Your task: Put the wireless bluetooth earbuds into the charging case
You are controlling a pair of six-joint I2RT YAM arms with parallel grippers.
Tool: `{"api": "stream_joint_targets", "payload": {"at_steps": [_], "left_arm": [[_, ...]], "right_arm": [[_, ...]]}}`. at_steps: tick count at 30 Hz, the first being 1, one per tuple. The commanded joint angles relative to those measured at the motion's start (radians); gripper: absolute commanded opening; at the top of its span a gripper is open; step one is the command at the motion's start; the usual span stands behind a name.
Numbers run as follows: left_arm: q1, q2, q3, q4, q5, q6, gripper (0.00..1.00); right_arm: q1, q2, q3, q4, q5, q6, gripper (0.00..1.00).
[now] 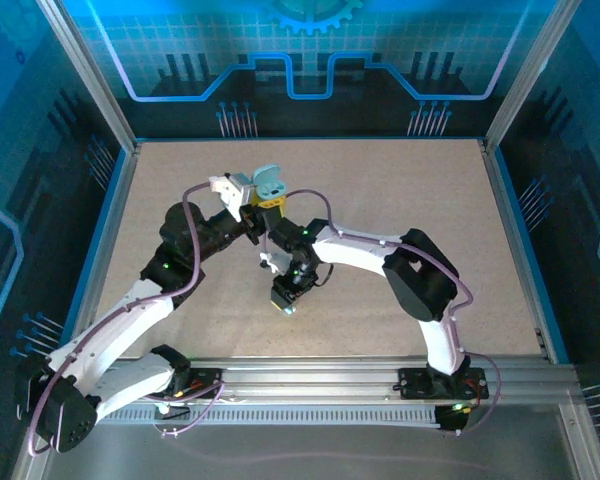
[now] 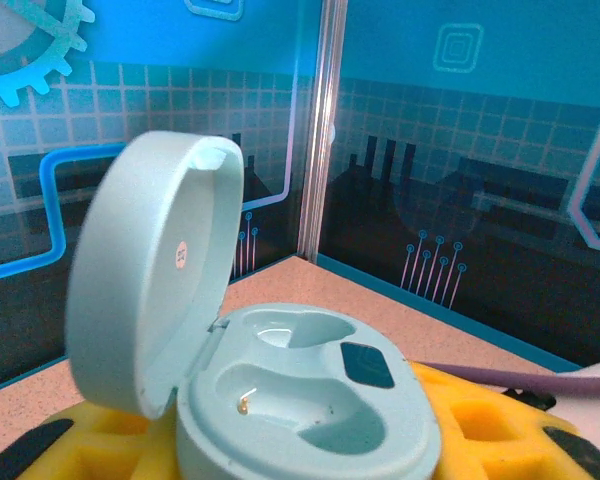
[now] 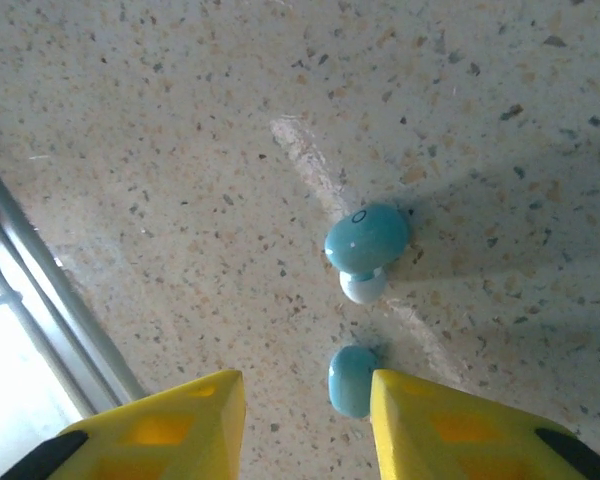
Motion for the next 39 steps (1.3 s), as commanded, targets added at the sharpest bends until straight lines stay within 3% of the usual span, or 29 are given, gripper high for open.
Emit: {"api": "stream_joint_targets", "payload": {"at_steps": [1, 20, 29, 39], "left_arm": [[0.006, -0.020, 0.012, 0.000, -0.017, 0.012, 0.32], [0.006, -0.005, 0.009, -0.003, -0.017, 0.010, 0.32], [0.006, 0.001, 0.010, 0.000, -0.013, 0.004, 0.32], [0.004, 0.024, 0.017, 0.019, 0.006, -0.014, 0.32]], "right_arm": [[0.015, 0.034, 0.030, -0.058, 0.053, -0.022, 0.40], [0.042, 0.108, 0.084, -0.128, 0.071, -0.044, 0.36], [0.041, 0.075, 0.069, -0.121, 0.153, 0.014, 0.26], [-0.120, -0.129, -0.167, 0.006, 0.175, 0.210, 0.24]]}}
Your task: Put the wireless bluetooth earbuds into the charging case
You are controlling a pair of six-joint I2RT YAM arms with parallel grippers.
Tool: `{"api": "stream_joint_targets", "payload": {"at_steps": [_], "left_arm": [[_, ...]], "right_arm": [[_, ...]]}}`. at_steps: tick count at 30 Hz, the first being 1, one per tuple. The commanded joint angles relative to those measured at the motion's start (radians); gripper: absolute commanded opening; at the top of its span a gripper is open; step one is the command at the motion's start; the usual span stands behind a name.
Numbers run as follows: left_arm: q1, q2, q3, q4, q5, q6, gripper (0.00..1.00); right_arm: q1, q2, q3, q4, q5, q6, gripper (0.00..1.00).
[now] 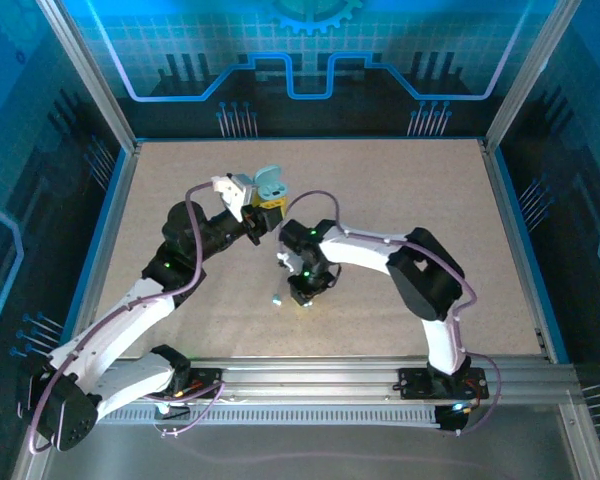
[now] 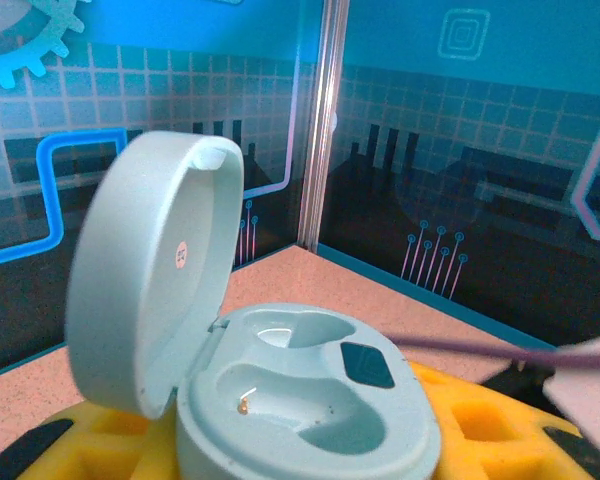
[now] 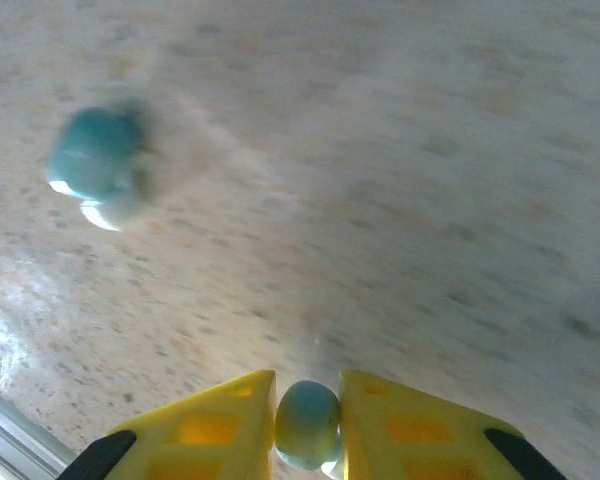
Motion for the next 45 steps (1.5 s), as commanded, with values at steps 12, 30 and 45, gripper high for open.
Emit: {"api": "stream_joint_targets", "payload": {"at_steps": [12, 30, 45], "left_arm": [[0.004, 0.022, 0.018, 0.040, 0.011, -0.020, 0.32], [0.004, 0.018, 0.018, 0.030, 0.005, -0.016, 0.32], [0.005, 0.023, 0.018, 0.034, 0.012, -0.017, 0.32]], "right_arm": [[-0.179, -0.148, -0.243, 0.084, 0.072, 0.284, 0.25], [-0.092, -0.029, -0.088, -0.099, 0.213, 0.186, 0.34], [-0.074, -0.030, -0.082, -0.098, 0.201, 0.217, 0.28]]}}
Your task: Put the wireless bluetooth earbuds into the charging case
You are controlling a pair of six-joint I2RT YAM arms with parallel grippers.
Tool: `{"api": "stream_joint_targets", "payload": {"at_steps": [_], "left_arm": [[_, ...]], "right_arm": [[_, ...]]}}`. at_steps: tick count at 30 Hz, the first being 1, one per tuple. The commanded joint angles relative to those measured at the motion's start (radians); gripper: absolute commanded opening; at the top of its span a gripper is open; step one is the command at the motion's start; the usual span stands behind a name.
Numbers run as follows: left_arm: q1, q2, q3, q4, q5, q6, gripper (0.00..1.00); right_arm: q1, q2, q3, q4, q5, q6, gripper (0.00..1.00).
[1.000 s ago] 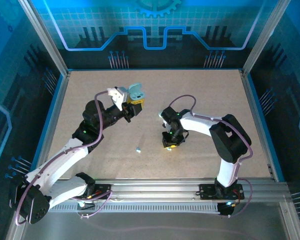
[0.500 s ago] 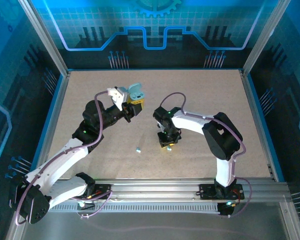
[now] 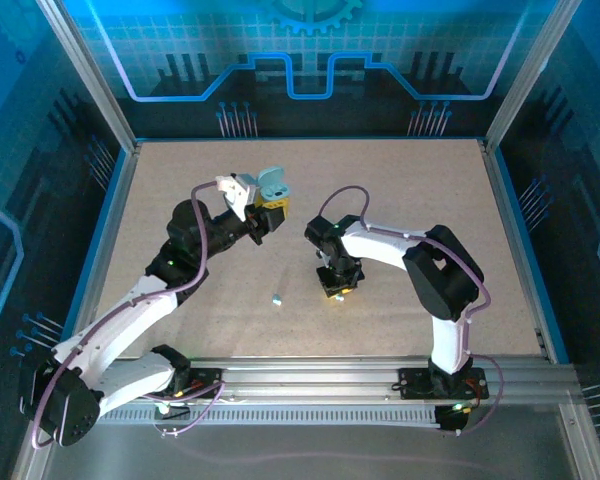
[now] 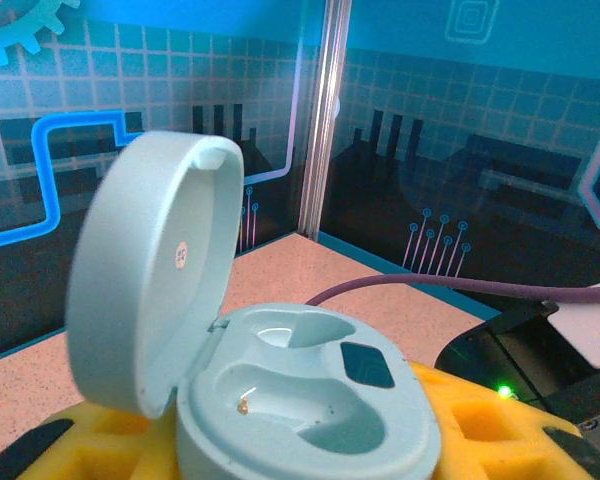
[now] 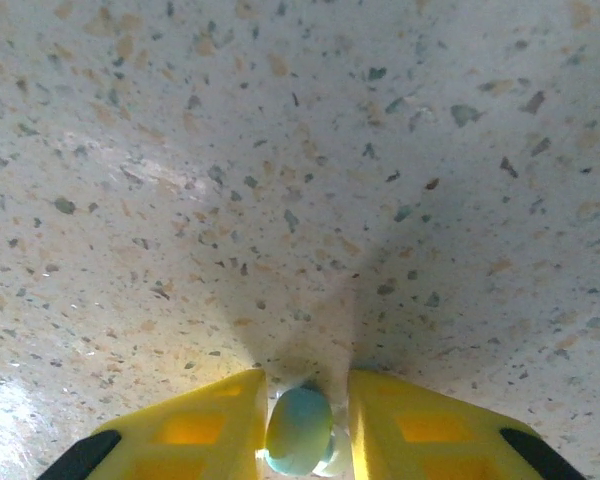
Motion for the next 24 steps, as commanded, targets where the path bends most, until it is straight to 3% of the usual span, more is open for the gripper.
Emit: {"api": "stream_joint_targets", "payload": {"at_steps": [1, 24], "left_arm": [[0.004, -0.004, 0.019, 0.033, 0.010, -0.018, 0.32], [0.004, -0.013, 0.010, 0.033, 0.007, -0.021, 0.32]], "right_arm": [[0.018, 0.024, 0.016, -0.027, -0.005, 0.017, 0.28], [0.038, 0.005, 0.006, -0.045, 0.021, 0.072, 0.26]]}}
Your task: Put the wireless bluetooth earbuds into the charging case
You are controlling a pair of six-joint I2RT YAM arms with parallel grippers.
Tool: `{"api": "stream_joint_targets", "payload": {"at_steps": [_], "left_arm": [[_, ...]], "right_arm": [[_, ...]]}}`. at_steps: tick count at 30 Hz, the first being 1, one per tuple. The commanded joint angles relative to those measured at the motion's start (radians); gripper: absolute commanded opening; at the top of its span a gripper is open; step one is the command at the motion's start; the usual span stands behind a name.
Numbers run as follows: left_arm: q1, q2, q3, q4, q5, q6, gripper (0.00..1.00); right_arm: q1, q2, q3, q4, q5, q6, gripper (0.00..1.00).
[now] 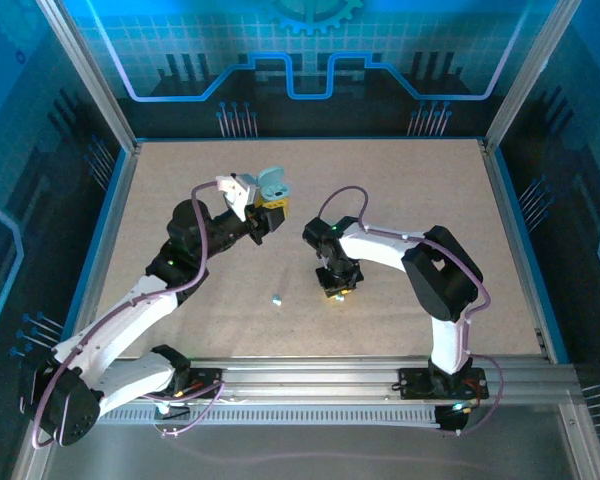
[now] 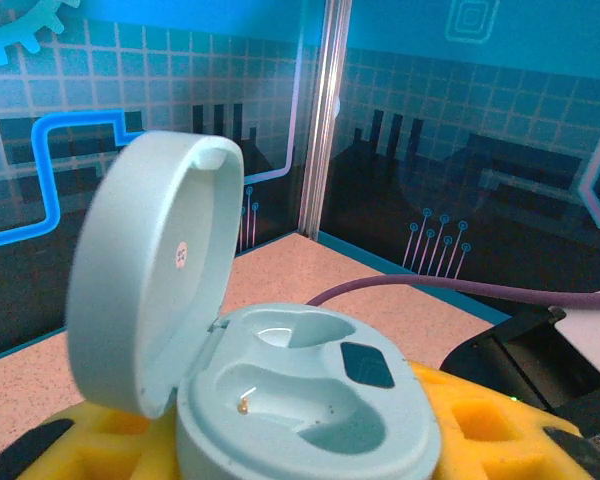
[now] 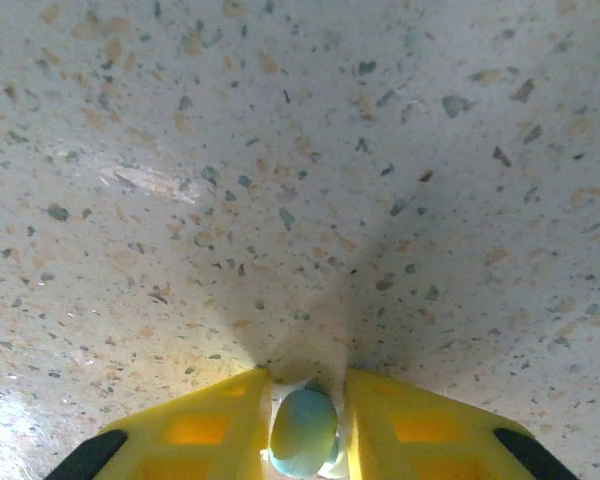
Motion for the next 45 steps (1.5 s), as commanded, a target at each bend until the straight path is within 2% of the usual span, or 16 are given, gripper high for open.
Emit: {"api": "stream_joint_targets", "payload": {"at_steps": [1, 9, 17, 23, 26, 29, 38, 45], "left_arm": [[0.004, -0.014, 0.009, 0.033, 0.007, -0.021, 0.32], [0.004, -0.011, 0.009, 0.034, 0.007, -0.021, 0.32], [0.004, -0.009, 0.008, 0.034, 0.006, -0.020, 0.32], [0.005, -0.010, 0.009, 0.033, 0.004, -0.019, 0.32], [0.005, -0.009, 0.010, 0.032, 0.001, -0.018, 0.32], [0.004, -0.009, 0.011, 0.028, -0.004, -0.014, 0.32], [0.004, 0.004, 0.004, 0.032, -0.004, -0.011, 0.32], [0.005, 0.030, -0.007, 0.042, 0.017, -0.003, 0.32]], "right_arm": [[0.024, 0.002, 0.006, -0.044, -0.003, 0.022, 0.26], [0.027, -0.018, 0.007, -0.054, 0.009, 0.028, 0.29], [0.030, -0.014, 0.007, -0.041, -0.001, 0.025, 0.25], [0.027, -0.078, 0.009, -0.030, -0.002, 0.016, 0.23], [0.003, -0.147, -0.006, 0.005, -0.051, -0.002, 0.23], [-0.045, -0.233, -0.042, 0.072, -0.157, -0.025, 0.23], [-0.270, -0.397, -0.161, 0.367, -0.776, -0.017, 0.23], [-0.361, -0.405, -0.148, 0.448, -1.045, -0.007, 0.23]]}}
